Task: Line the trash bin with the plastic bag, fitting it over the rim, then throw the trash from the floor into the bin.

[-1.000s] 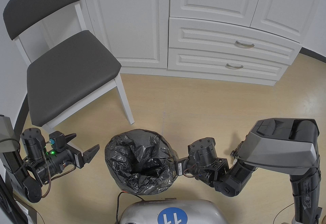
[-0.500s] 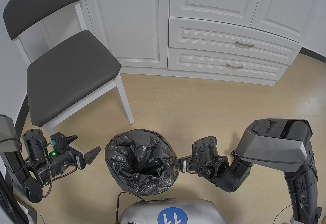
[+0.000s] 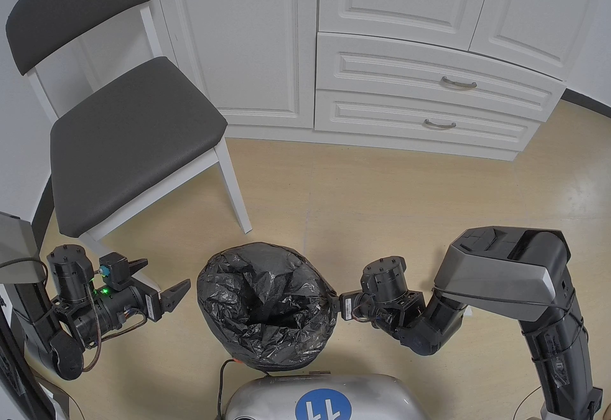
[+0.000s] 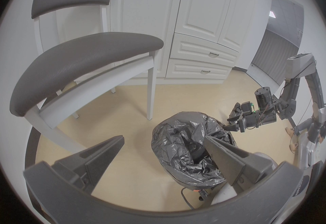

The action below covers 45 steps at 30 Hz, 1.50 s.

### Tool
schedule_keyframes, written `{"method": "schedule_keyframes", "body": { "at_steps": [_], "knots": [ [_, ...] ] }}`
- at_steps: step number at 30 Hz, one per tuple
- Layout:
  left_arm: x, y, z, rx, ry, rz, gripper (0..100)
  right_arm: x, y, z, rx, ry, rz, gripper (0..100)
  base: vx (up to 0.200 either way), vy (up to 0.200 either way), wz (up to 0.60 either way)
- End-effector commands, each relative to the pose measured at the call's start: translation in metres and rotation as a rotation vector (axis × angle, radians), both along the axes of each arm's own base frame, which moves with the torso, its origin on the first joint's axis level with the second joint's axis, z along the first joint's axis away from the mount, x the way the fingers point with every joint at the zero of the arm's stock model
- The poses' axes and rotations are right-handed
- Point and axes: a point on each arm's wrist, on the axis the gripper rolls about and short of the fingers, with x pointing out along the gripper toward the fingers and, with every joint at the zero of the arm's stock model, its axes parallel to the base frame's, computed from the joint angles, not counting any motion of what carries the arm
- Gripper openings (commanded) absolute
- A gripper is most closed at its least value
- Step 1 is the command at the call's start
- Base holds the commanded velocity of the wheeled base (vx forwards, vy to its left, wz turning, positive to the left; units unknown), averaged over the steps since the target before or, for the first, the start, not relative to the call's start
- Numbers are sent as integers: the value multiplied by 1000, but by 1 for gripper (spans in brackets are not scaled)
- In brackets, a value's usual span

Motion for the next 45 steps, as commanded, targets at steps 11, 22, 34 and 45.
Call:
{"method": "schedule_keyframes", "body": {
  "at_steps": [11,22,34,45],
  "knots": [
    [8,-1,-22,8,85,0,100,8,7,-14,-54,164,-26,100,0,0,0],
    [13,-3,-40,16,147,-6,100,6,11,-12,-87,275,-79,100,0,0,0],
    [29,-19,-64,25,193,-41,100,-69,-28,82,-245,159,144,100,0,0,0],
    [45,-60,-63,104,122,3,100,-85,-33,97,-240,69,203,100,0,0,0]
  ]
}}
